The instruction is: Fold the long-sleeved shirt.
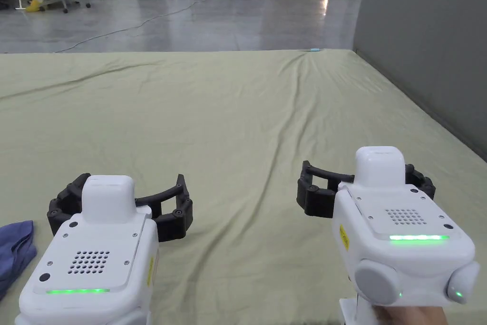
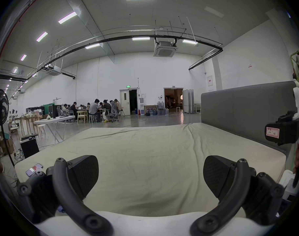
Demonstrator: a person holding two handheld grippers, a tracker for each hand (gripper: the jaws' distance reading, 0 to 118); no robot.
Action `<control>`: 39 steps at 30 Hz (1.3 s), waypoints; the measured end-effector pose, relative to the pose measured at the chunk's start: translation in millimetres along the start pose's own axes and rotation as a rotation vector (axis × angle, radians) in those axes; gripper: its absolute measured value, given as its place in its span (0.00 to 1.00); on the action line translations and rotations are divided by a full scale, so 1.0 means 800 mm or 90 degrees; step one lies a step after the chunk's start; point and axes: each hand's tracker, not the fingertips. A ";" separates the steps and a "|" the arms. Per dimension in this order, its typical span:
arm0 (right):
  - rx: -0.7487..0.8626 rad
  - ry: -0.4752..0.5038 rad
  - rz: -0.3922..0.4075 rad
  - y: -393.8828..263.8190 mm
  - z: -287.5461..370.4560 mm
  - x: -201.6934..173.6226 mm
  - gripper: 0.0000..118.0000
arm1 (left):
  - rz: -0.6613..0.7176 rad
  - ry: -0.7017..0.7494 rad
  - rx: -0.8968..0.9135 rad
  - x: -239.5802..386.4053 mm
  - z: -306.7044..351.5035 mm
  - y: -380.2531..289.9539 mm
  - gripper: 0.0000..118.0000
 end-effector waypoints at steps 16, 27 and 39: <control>-0.065 -0.021 -0.064 0.028 0.007 0.008 1.00 | -0.006 -0.003 -0.010 0.003 -0.005 -0.002 0.99; -0.072 -0.039 -0.046 0.022 0.004 0.007 1.00 | -0.011 -0.003 -0.009 0.004 -0.003 -0.001 1.00; -0.027 -0.049 -0.036 0.014 0.008 0.015 1.00 | -0.012 -0.003 -0.008 0.004 -0.003 0.001 0.99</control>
